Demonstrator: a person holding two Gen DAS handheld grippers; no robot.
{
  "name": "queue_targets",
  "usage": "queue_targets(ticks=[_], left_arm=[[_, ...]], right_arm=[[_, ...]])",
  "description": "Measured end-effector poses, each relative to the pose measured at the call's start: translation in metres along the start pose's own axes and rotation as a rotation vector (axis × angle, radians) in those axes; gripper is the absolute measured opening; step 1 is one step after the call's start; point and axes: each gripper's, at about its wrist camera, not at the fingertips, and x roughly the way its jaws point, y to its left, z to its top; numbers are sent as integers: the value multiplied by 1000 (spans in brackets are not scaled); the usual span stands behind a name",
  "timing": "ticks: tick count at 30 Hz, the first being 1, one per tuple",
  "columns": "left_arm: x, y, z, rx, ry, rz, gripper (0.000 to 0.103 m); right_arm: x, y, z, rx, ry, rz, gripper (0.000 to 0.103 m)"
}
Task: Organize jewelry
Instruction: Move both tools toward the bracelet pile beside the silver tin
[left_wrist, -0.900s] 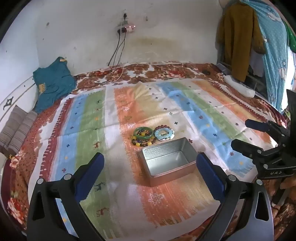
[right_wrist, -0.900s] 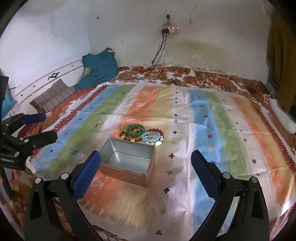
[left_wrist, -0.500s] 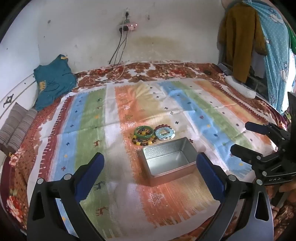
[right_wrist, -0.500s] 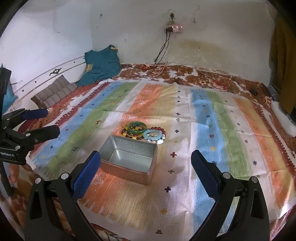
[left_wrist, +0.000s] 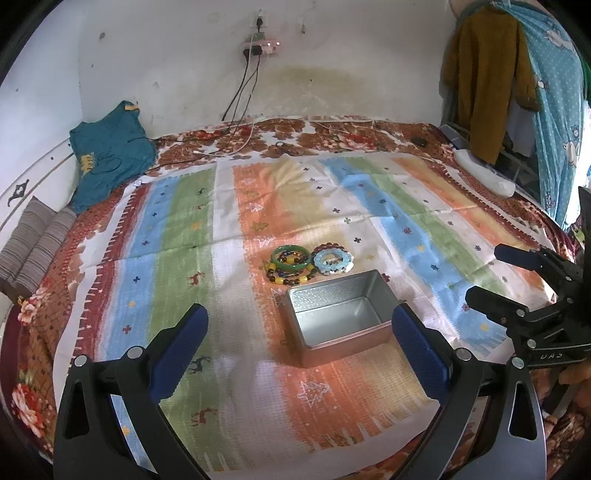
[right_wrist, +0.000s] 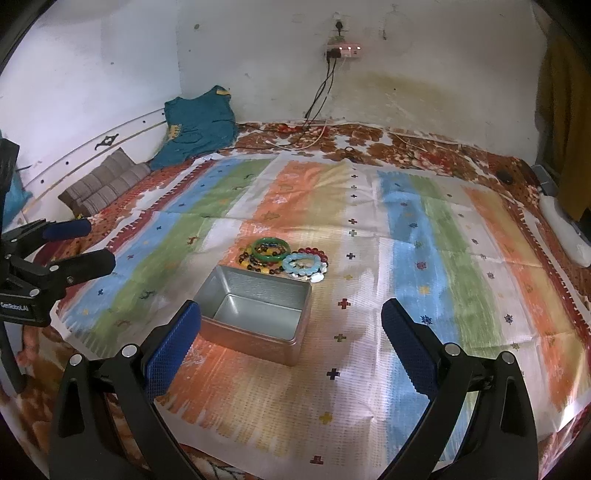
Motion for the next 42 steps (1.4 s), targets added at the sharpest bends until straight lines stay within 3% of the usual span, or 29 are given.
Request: queue_targets(ticks=[17, 23, 29, 42], left_arm=[[18, 10, 0, -46, 48, 37, 98], [36, 12, 13, -28, 85, 42, 98], [49, 23, 28, -69, 77, 80, 98], [86, 29, 44, -77, 149, 114, 98]], right_arm=[[13, -7, 2, 27, 46, -8, 99], [29, -8, 12, -4, 75, -56, 99], [41, -14, 21, 15, 109, -56, 99], [80, -29, 35, 58, 178, -79, 99]])
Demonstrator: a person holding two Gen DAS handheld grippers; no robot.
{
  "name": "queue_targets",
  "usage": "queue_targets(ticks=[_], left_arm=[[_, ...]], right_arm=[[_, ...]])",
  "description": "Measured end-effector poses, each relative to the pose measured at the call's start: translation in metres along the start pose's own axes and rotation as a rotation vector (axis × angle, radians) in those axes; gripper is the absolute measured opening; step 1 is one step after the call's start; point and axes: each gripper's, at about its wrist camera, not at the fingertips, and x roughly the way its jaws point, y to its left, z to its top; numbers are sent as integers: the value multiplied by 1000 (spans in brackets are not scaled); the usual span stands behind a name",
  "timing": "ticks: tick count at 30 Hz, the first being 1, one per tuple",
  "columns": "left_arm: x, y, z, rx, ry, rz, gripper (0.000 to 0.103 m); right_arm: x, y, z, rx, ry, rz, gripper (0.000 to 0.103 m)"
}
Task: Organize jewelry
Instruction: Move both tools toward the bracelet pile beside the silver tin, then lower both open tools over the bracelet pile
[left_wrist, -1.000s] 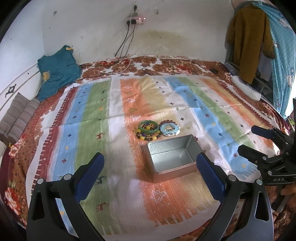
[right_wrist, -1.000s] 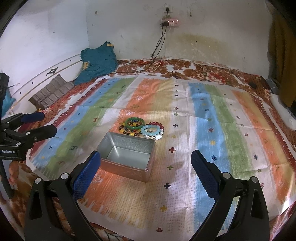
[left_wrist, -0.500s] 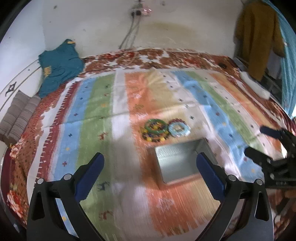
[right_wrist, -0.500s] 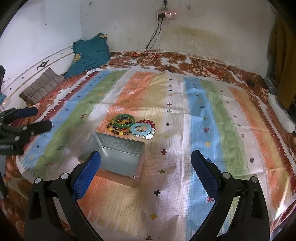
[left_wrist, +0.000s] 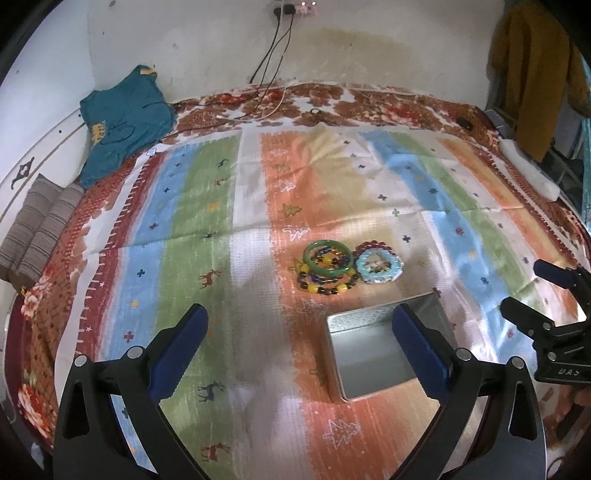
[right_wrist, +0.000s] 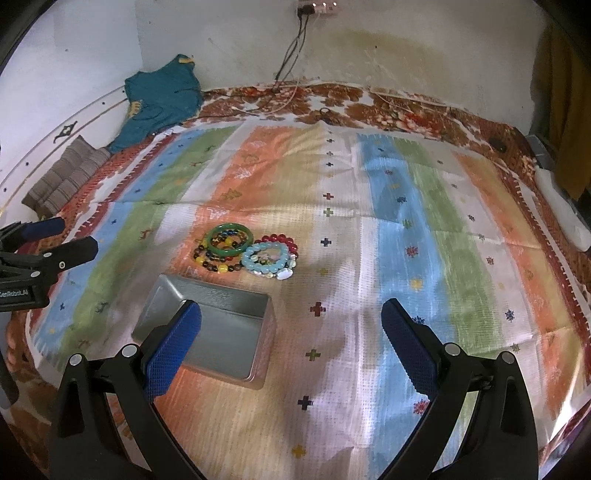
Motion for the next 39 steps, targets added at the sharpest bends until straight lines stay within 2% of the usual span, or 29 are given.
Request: queue_targets(ticks=[18, 39], left_arm=[[52, 1, 29, -4, 73, 55, 98], [104, -2, 51, 22, 129, 75, 97]], right_arm=[[52, 8, 19, -38, 98, -28, 99], [98, 7, 34, -11, 170, -43, 99]])
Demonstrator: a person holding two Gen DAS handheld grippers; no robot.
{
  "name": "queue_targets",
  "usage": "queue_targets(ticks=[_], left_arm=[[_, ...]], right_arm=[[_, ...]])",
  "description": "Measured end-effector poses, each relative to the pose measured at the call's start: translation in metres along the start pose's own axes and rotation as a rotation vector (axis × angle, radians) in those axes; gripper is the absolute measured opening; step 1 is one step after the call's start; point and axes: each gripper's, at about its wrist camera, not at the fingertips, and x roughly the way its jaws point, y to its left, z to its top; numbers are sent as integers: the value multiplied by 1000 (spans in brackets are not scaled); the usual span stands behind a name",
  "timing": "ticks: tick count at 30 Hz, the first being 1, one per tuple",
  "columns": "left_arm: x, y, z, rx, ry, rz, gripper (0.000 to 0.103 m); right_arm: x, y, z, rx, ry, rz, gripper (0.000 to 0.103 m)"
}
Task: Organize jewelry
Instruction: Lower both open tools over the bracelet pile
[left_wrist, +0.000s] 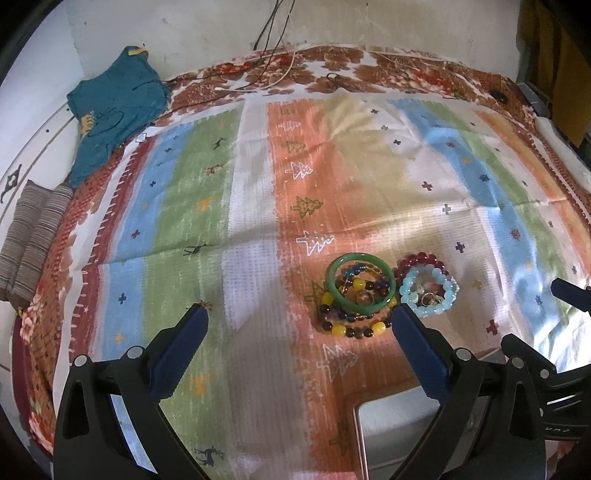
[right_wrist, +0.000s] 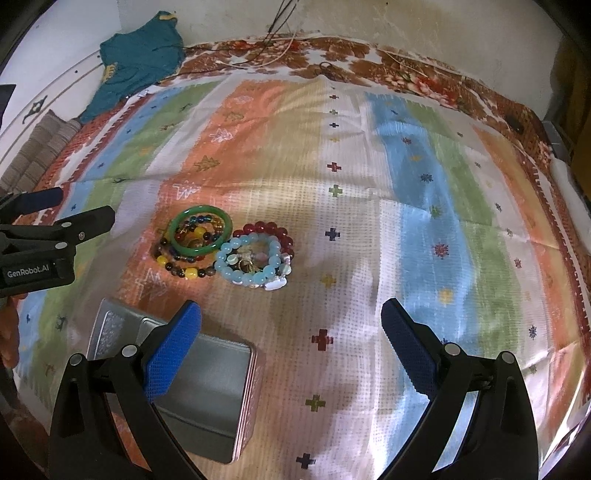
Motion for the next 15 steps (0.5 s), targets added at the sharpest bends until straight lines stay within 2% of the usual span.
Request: queue_targets(ticks=[15], left_arm=[[39, -2, 12, 16, 65, -12, 96]], right_arm=[[31, 0, 13, 19, 54, 1, 99]])
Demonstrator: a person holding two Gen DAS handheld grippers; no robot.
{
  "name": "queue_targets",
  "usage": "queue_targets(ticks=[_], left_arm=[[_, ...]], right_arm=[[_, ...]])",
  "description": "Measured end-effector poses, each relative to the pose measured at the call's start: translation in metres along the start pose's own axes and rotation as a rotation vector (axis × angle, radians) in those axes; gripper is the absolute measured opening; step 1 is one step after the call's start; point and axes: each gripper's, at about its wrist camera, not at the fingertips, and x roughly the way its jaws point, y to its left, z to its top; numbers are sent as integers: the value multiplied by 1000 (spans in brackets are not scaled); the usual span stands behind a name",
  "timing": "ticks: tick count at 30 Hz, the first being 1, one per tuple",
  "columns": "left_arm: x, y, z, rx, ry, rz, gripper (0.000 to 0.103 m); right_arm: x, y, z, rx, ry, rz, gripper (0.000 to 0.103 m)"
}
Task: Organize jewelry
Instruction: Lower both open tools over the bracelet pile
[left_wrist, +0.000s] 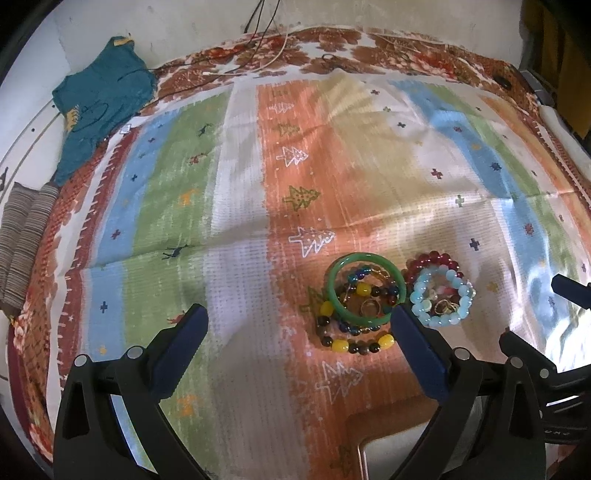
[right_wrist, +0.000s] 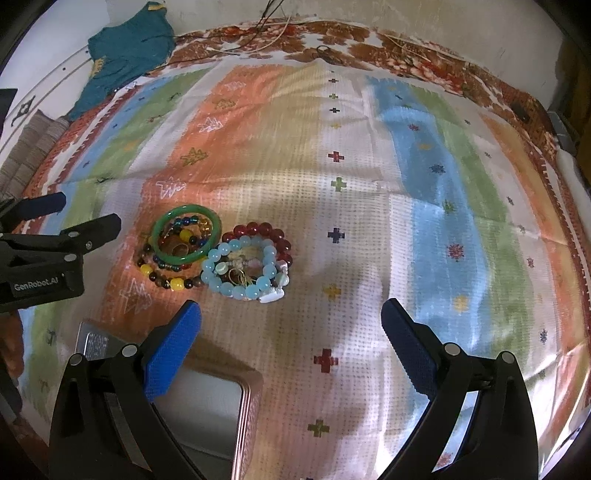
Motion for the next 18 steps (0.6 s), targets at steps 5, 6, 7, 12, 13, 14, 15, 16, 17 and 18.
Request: queue_targets(ticks=[5, 6, 7, 12, 13, 14, 15, 16, 17, 18], left_arm=[[13, 1, 3, -4, 24, -4, 96], [16, 1, 4, -1, 29, -5, 93], [18, 1, 5, 1, 34, -6, 91], [32, -2, 7, 14, 66, -6, 82], [34, -2, 8, 14, 71, -8, 81], [36, -3, 9, 13, 76, -13, 79], [38, -3, 10, 12, 80, -19, 78], [40, -2, 11, 10, 83, -24, 77], [42, -2, 11, 6, 87, -29, 75], [44, -2, 12, 1, 94, -34, 71]], right_arm=[[12, 0, 5, 1, 17, -16, 99], [13, 0, 5, 2, 20, -17, 99], [16, -1, 7, 4, 25, -18, 99], [25, 1, 10, -3, 41, -26, 99], [26, 1, 10, -6, 44, -26, 97], [28, 2, 11, -7, 47, -25, 95], [29, 2, 12, -6, 50, -23, 91], [31, 2, 13, -6, 55, -21, 90], [32, 3, 14, -7, 59, -22, 90], [34, 3, 14, -9, 61, -21, 89]])
